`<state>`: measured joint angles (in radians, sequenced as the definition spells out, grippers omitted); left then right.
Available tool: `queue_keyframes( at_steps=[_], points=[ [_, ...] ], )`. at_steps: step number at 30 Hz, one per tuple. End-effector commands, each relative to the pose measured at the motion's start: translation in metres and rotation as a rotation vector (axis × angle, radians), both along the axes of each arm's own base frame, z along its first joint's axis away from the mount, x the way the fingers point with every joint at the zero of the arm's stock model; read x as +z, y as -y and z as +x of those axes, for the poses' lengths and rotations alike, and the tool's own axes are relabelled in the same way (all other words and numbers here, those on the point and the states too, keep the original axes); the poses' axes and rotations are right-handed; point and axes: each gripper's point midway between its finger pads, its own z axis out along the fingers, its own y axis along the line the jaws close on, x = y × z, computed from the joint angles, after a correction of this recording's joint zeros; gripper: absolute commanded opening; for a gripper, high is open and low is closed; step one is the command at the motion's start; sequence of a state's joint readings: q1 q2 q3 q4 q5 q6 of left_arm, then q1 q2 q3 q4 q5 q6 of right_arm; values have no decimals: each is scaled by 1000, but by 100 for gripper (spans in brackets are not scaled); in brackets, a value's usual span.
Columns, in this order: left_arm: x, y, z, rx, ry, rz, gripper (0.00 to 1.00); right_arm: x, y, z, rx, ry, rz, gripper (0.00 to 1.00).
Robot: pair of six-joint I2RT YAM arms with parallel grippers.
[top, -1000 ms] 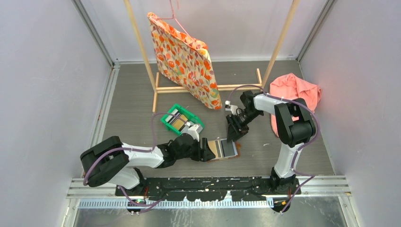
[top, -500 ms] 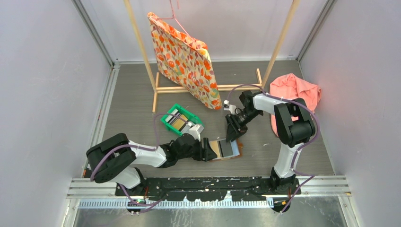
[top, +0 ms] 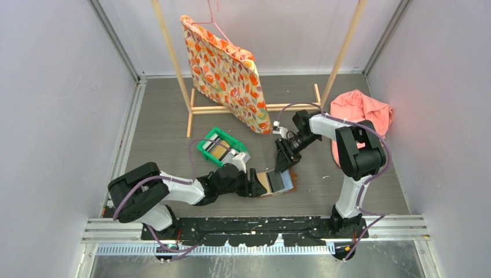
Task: Put the credit cards into the card holder
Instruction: Insert the credit card into the card holder.
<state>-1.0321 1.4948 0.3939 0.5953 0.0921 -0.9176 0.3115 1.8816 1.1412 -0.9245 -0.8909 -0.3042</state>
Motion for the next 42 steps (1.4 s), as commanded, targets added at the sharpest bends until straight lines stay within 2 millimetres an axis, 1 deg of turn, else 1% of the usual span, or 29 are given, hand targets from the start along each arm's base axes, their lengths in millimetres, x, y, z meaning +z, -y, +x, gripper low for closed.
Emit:
queue_keyframes(
  at_steps=[1,12,22,25,28,35,39,42],
  points=[
    [7,3,1,0,14,-25,58,16,-12,2,1,-22,76,46],
    [13,0,4,19,27,-35,59,20,-17,2,-5,-42,112,46],
    [13,0,5,28,27,-39,59,30,-26,0,-19,-92,189,47],
    [12,0,6,37,24,-45,58,33,-30,-1,-15,-105,212,47],
    [10,-1,8,47,17,-45,55,37,-36,-6,4,-109,228,47],
    [6,-4,10,62,6,-42,48,33,-50,-15,46,-125,225,47],
    [5,-6,9,63,4,-43,46,27,-56,-21,71,-141,204,47],
    [5,-9,8,65,2,-43,46,23,-57,-21,76,-147,196,47]
  ],
)
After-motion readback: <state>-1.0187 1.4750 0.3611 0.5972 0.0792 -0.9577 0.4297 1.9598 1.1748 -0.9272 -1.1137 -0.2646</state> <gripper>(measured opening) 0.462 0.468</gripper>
